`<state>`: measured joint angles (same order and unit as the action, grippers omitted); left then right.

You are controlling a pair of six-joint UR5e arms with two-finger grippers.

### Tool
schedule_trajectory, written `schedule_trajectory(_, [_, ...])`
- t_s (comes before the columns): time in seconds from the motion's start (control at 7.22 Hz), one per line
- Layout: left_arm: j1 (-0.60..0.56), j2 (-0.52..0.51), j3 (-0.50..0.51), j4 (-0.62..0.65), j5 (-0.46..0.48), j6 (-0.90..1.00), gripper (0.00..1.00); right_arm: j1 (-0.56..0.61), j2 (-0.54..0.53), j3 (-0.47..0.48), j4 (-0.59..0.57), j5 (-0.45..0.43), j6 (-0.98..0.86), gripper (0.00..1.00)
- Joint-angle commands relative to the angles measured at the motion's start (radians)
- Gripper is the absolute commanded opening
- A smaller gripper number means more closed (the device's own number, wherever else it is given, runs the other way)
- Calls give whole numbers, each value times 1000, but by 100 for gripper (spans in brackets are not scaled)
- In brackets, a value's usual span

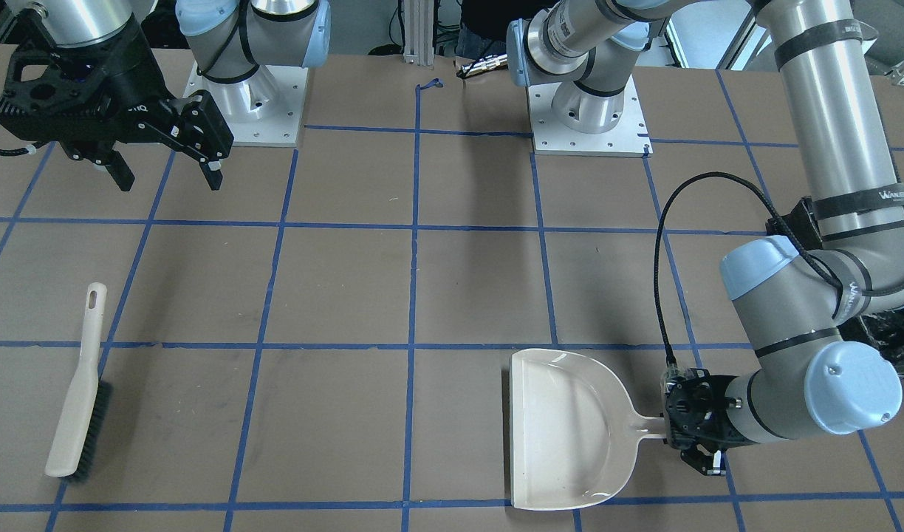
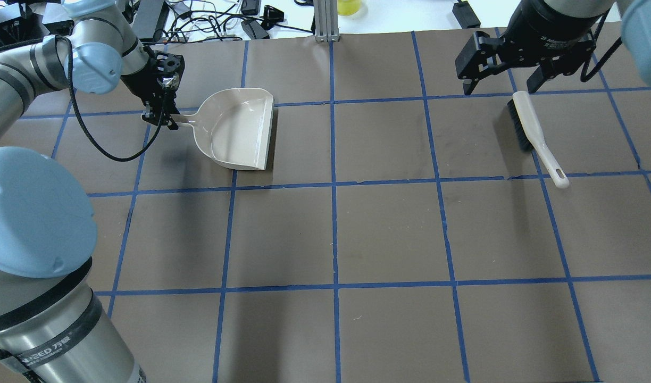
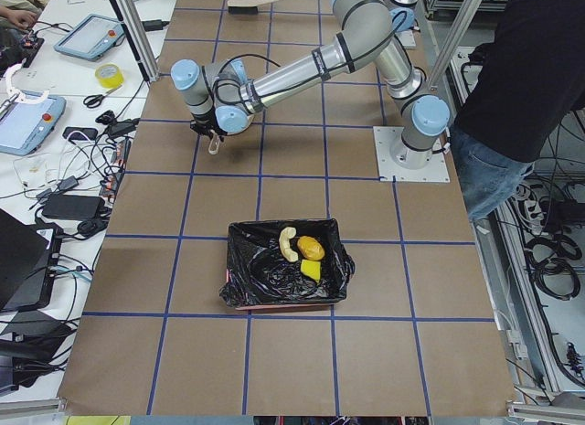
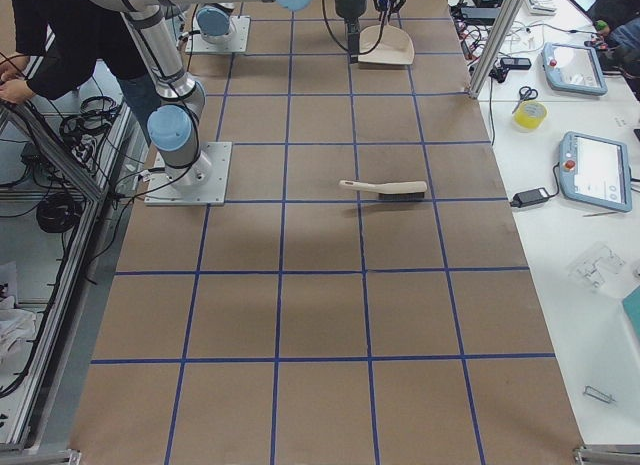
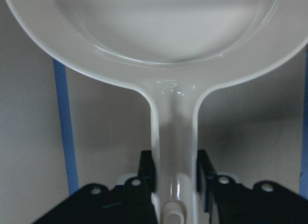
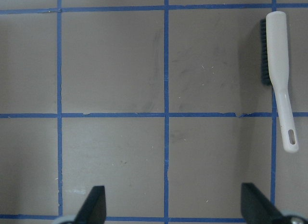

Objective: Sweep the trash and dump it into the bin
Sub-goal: 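Bring the empty dustpan back and set it on the table with the left gripper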

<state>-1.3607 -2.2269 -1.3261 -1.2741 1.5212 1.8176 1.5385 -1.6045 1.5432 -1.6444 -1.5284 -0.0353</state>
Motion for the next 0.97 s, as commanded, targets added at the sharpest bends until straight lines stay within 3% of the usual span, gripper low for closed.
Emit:
schedule_trajectory(0.0, [-1, 1, -1, -2, 30, -1, 73, 0, 0, 0, 0, 1, 0, 100])
schedule_trajectory(0.14, [-4, 4, 7, -8, 30, -3, 78, 0, 0, 0, 0, -1, 0, 100])
schedule_trajectory(0.42, [-52, 41, 28, -43, 30, -109, 76, 0, 0, 0, 0, 1, 0, 100])
schedule_trajectory(0.83, [-112, 165, 114, -264, 17, -326, 77, 0, 0, 0, 0, 1, -1, 100])
